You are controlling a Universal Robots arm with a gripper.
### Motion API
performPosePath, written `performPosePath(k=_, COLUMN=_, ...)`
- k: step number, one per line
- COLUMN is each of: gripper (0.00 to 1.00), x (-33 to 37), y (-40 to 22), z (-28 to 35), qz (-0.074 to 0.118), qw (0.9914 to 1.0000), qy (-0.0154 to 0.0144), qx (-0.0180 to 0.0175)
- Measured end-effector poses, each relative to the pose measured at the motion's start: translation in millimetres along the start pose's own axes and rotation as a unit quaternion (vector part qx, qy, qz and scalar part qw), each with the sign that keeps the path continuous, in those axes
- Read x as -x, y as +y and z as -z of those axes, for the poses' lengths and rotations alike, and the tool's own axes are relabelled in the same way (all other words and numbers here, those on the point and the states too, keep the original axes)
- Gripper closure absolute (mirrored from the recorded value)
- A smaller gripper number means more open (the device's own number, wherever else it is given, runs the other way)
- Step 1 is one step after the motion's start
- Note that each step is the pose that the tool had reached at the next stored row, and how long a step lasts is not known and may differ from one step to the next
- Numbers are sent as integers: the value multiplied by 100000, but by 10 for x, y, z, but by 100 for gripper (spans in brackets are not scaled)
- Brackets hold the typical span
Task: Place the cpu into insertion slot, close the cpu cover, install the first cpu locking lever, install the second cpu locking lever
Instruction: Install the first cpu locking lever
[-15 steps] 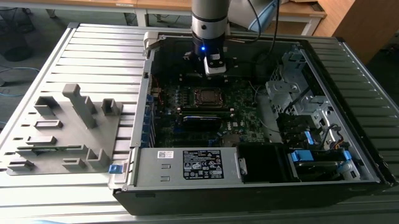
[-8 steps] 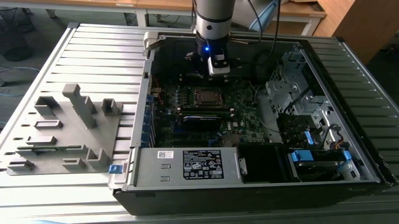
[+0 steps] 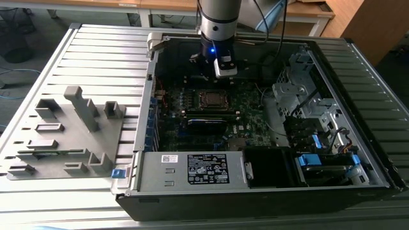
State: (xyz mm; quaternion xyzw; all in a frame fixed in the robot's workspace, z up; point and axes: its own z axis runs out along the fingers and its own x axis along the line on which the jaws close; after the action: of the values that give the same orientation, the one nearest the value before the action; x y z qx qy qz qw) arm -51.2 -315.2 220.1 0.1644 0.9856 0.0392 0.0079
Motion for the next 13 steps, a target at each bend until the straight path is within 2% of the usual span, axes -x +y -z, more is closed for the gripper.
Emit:
performPosePath(k=3, gripper=89, x=3, y=1, z=-3, qz=1815, qw=99983, qy=144, qx=18)
performPosePath(k=7, gripper=89, x=11, y=3, z=-10, qz=4646, qw=99891, qy=372, qx=19)
performPosePath(k=10, gripper=89, x=47, y=15, z=-17, qz=5899, qw=99825, qy=472, qx=26)
performPosePath(k=13, gripper=89, x=106, y=35, z=-20, qz=6402, qw=99794, qy=521, qx=20)
